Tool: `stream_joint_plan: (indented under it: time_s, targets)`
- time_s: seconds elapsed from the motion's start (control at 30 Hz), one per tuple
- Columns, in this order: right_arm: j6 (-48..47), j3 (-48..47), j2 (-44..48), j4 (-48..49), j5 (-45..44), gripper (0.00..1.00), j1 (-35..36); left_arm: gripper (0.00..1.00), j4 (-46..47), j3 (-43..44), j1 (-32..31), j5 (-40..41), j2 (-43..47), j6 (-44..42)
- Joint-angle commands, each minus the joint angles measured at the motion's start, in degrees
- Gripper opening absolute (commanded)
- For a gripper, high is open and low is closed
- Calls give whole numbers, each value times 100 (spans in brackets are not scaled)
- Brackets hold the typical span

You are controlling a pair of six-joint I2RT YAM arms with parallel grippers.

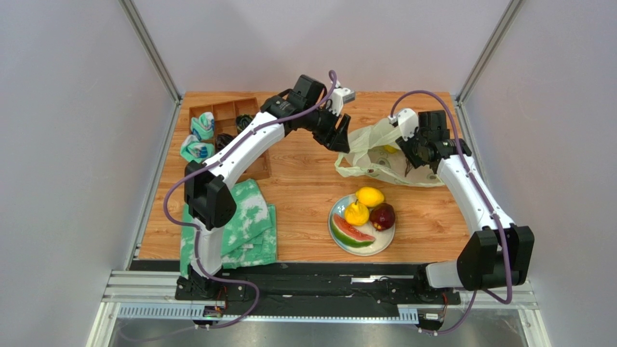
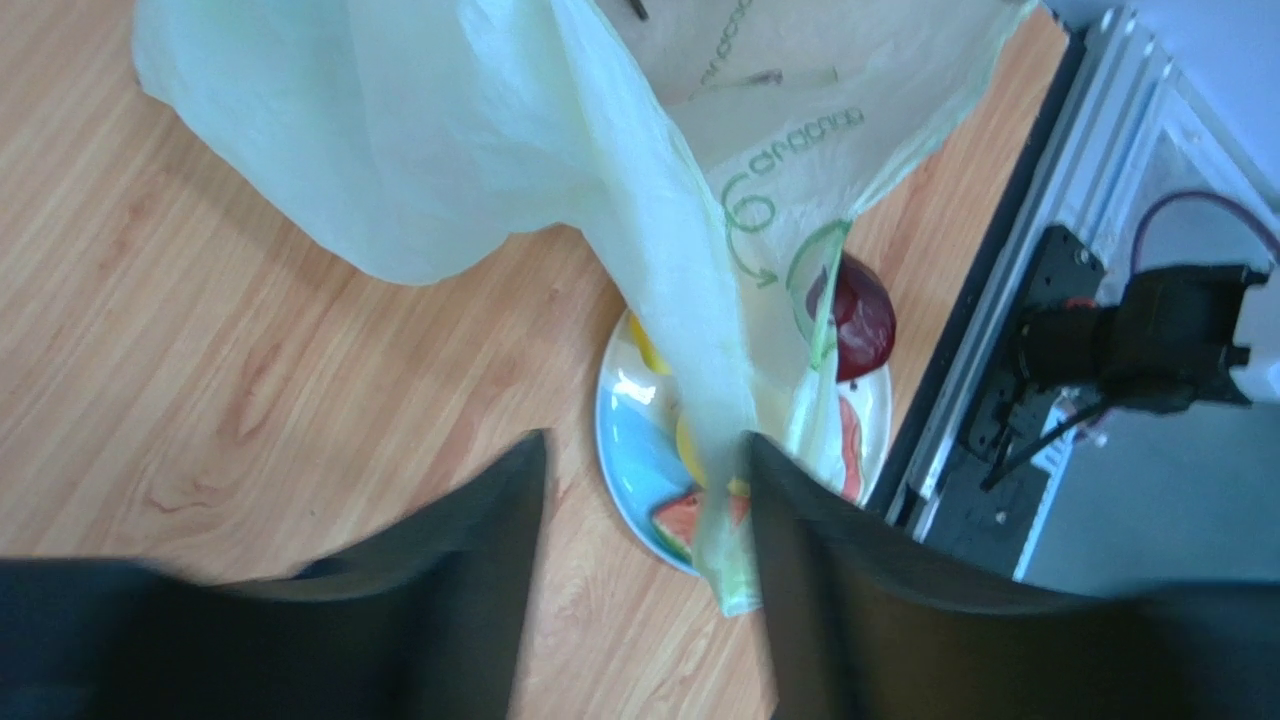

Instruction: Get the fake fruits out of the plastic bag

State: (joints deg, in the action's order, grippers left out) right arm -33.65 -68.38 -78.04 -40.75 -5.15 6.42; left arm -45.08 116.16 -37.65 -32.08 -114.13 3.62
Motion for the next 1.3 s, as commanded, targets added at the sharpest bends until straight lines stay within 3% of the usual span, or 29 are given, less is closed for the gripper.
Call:
stream_joint_plan:
  time_s: [0.0, 0.03, 0.07, 0.13, 0.27, 0.4, 0.5, 0.6, 0.63, 0.73, 0.87, 1.0, 1.03, 1.07, 1.1, 1.13, 1.2, 1.27]
  targets:
    - [-309, -271, -289, 524, -443, 26, 0, 41, -88, 196, -6, -431, -179, -45]
    - [-292, -429, -447, 533, -548, 6, 9, 23, -115, 327, -6, -449, -241, -106]
    - [-300, -735, -579, 559, -601, 0, -35, 0, -115, 607, 3, -431, -311, -203]
    - [-318, -1184, -1036, 656, -715, 0, -105, 0, -132, 1003, 21, -405, -618, -317]
    - [15, -2905, -1801, 463, -716, 0, -526, 0, -20, 2602, 170, -422, -1287, -178]
    - [166, -4575, -2031, 340, -417, 0, -852, 0, 1076, 2885, 258, -790, -1095, -81]
    - [157, -4667, -1707, 523, -329, 0, -905, 0, 1641, 3158, 276, -862, -1015, 42]
    - [175, -3922, -873, 700, -267, 0, -914, 0, 1783, 3264, 276, -1133, -875, 244]
    - [157, -3285, -610, 700, -294, 0, -931, 0, 1783, 3203, 267, -1230, -805, 323]
    - [26, -2053, 690, 683, -460, 0, -1028, 0, 1591, 2581, 179, -1660, -375, 508]
    - [-308, 904, 2326, 665, -794, 0, -1353, 0, 1537, 582, -40, -2013, 381, 255]
    - [-748, 2361, 3575, 254, -874, 2, -1748, 0, 1458, -777, -243, -1987, 917, 42]
    - [-740, 2416, 3820, 130, -796, 6, -1758, 0, 1458, -936, -252, -1996, 953, 103]
    - [-653, 2339, 3883, -2, -717, 22, -1758, 0, 1458, -1181, -252, -1987, 988, 104]
    - [-556, 2042, 3901, -212, -603, 69, -1758, 0, 1458, -1279, -243, -1935, 1084, 95]
    - [-468, 1848, 3849, -301, -340, 84, -1758, 0, 1458, -1350, -243, -1899, 1129, 43]
    - [-231, 1356, 3648, -572, -14, 99, -1758, 0, 1467, -1447, -243, -1838, 1235, -45]
    - [-20, 452, 3272, -863, 810, 100, -1749, 0, 1458, -1412, -243, -1776, 1261, -107]
